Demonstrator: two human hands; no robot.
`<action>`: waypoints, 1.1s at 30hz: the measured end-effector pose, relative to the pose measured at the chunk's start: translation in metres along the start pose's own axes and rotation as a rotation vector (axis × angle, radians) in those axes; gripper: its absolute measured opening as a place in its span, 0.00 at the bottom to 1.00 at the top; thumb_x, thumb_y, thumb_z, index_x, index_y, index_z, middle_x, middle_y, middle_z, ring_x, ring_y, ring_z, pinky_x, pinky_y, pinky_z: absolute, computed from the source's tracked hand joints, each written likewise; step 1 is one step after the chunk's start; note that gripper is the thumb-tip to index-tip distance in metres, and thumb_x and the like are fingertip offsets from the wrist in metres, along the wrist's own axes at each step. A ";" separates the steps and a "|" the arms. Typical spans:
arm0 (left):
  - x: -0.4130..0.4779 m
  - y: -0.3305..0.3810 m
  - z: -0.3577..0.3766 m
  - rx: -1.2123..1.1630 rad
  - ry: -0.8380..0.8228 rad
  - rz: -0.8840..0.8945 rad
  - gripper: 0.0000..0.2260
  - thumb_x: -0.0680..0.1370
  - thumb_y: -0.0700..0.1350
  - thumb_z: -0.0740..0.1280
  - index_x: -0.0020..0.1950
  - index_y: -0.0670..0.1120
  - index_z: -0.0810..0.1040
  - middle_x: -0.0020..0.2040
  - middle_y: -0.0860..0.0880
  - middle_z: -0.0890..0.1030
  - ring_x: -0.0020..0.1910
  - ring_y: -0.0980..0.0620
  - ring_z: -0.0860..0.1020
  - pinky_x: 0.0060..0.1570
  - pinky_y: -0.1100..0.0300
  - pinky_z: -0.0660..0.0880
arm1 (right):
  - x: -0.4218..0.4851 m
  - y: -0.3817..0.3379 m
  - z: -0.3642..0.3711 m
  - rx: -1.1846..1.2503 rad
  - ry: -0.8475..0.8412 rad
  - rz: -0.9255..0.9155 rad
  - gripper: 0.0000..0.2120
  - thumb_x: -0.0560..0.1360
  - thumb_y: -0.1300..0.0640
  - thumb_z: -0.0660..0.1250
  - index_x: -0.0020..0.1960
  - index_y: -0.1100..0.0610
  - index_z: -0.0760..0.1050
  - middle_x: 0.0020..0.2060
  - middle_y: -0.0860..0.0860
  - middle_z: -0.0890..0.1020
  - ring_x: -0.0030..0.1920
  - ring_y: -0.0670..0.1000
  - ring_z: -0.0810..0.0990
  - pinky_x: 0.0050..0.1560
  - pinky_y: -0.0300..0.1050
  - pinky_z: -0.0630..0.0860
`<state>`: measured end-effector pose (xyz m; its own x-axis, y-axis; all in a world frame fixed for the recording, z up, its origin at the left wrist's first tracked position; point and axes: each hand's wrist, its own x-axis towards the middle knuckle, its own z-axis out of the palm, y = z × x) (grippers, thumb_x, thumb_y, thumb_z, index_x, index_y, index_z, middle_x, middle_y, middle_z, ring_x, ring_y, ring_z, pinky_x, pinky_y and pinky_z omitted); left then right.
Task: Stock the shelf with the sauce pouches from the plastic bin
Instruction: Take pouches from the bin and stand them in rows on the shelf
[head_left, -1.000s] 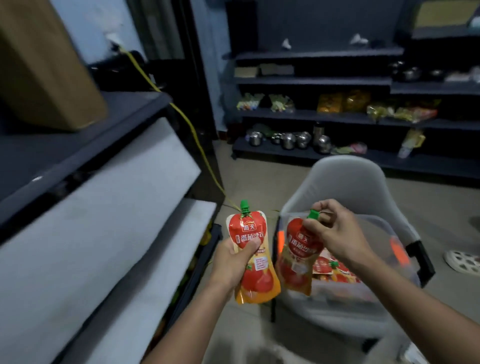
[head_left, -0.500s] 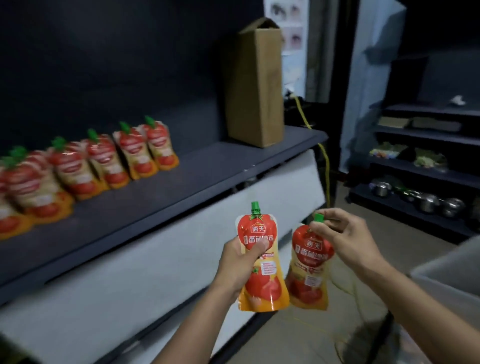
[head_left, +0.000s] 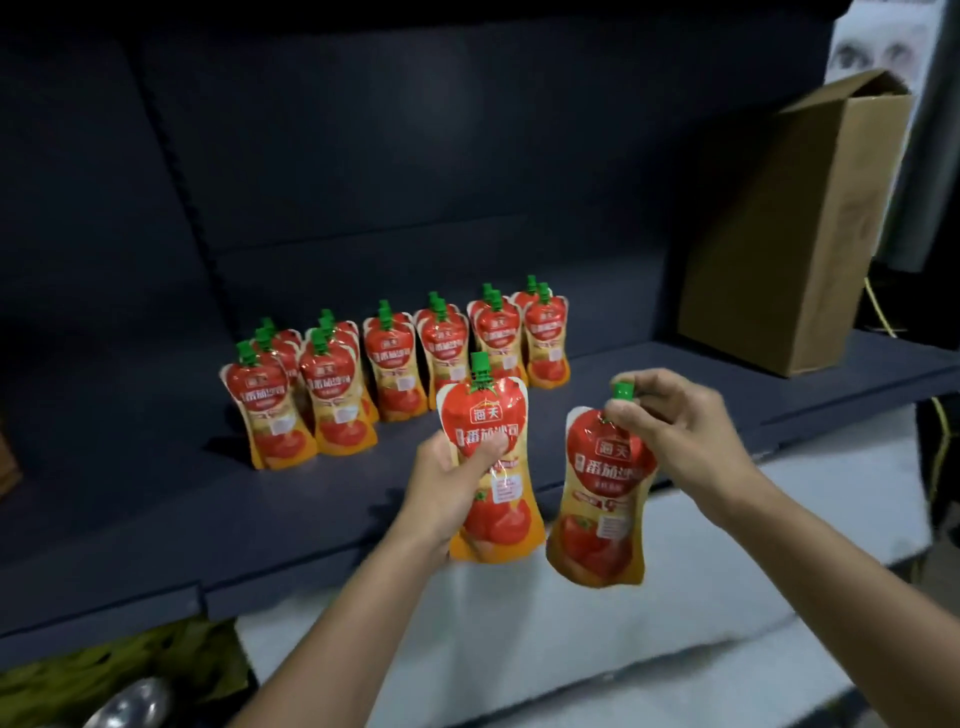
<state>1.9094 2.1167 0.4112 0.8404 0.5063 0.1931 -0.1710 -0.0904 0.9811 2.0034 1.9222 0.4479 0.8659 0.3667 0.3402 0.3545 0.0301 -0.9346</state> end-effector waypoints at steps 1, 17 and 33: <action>0.014 0.002 -0.010 -0.004 0.013 0.020 0.06 0.77 0.44 0.70 0.53 0.51 0.80 0.49 0.50 0.86 0.49 0.52 0.85 0.50 0.56 0.81 | 0.014 -0.003 0.012 0.007 -0.018 -0.020 0.05 0.74 0.58 0.70 0.50 0.52 0.77 0.44 0.49 0.84 0.44 0.47 0.83 0.38 0.40 0.77; 0.151 -0.010 -0.086 0.140 0.094 0.049 0.13 0.73 0.39 0.74 0.55 0.50 0.78 0.53 0.48 0.84 0.51 0.52 0.83 0.51 0.55 0.81 | 0.155 0.025 0.126 -0.064 -0.208 -0.065 0.10 0.75 0.58 0.69 0.56 0.54 0.75 0.52 0.52 0.83 0.55 0.52 0.81 0.57 0.57 0.78; 0.215 0.050 -0.102 1.239 -0.070 0.076 0.16 0.72 0.45 0.76 0.50 0.54 0.71 0.57 0.49 0.76 0.55 0.48 0.76 0.48 0.57 0.73 | 0.223 0.040 0.137 -0.310 -0.516 -0.110 0.04 0.75 0.62 0.70 0.44 0.55 0.76 0.48 0.48 0.83 0.54 0.46 0.80 0.59 0.50 0.78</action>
<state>2.0293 2.3084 0.5011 0.8818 0.4208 0.2130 0.3478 -0.8852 0.3090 2.1620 2.1327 0.4716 0.5632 0.7820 0.2669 0.5855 -0.1498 -0.7967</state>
